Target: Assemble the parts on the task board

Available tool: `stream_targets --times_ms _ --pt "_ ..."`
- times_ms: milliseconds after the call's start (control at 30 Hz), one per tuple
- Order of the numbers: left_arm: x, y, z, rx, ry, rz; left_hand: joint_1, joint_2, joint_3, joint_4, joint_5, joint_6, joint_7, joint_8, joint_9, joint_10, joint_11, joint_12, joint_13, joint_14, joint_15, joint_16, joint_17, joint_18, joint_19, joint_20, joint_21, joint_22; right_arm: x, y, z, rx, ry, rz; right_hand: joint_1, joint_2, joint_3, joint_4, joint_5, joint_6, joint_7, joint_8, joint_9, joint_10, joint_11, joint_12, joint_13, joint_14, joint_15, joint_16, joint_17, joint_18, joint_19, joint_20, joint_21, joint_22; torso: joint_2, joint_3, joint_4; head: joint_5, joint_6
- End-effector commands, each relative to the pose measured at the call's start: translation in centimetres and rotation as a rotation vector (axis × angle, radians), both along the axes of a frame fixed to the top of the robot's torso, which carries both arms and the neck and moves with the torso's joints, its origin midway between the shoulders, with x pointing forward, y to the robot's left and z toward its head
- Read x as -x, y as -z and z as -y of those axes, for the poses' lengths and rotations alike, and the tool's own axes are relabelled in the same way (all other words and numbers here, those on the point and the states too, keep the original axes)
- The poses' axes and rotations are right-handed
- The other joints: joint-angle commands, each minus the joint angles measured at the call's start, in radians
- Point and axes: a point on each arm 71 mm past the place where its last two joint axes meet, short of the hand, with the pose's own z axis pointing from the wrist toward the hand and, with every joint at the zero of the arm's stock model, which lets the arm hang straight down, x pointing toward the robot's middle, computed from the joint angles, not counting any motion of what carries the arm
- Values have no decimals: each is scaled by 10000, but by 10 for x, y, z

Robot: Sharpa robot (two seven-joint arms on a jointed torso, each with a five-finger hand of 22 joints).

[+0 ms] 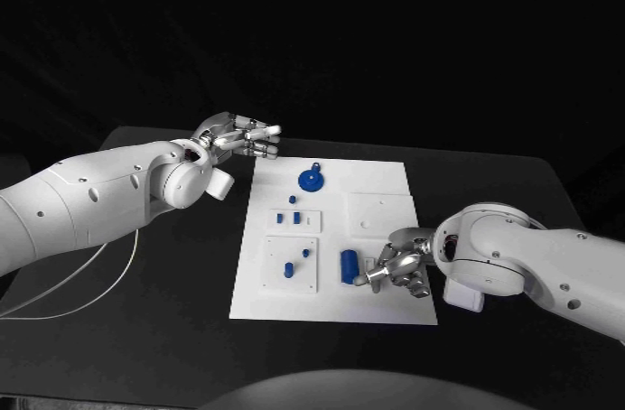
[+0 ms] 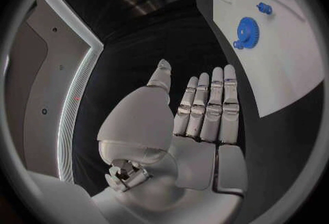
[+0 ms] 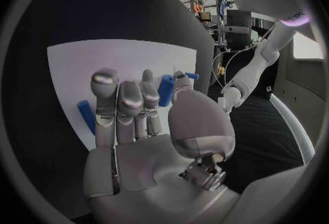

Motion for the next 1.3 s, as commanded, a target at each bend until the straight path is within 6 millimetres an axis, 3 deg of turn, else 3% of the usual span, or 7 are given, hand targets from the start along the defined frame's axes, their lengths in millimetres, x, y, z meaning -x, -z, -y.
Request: stream_targets --times_ms 33,367,967,1300 --pt "0 0 2 49 173 9 -68 -25 -6 27 30 14 69 4 6 -50 9 -27 11 -47 -4 5 9 -35 -37 50 -29 -13 0 1 0 238 41 30 -66 145 -49 28 86 65 2 -47 23 14 -36 29 12 -11 -44 33 19 -53 543 -23 45 846 -8 -9 0 1 -15" --pt "0 0 2 18 189 -16 -68 -25 -6 27 30 14 69 4 6 -50 9 -27 11 -47 -4 5 9 -35 -37 50 -29 -13 -5 3 -1 370 310 243 -54 626 -344 98 285 81 -19 -46 136 22 -50 34 18 -9 -54 40 25 -65 543 -36 59 840 -4 -13 4 5 -23" --pt "1 1 1 -28 197 -58 -39 -6 -22 -6 36 33 65 7 7 -48 8 -29 10 -77 3 4 7 -32 -43 55 -32 -13 -2 10 -3 474 164 9 30 661 -440 -83 252 91 -18 -49 123 17 -49 24 16 -14 -54 27 18 -69 538 -35 43 838 -2 -4 -2 29 -55" --pt "1 0 1 -40 170 -42 -39 -6 -22 -6 36 33 65 7 7 -48 8 -29 10 -77 3 4 7 -32 -43 55 -32 -13 -2 7 3 338 397 374 57 625 -458 -184 260 136 -30 -45 114 45 -59 71 37 -7 -61 49 36 -71 547 -42 76 846 -3 1 -5 19 -7"
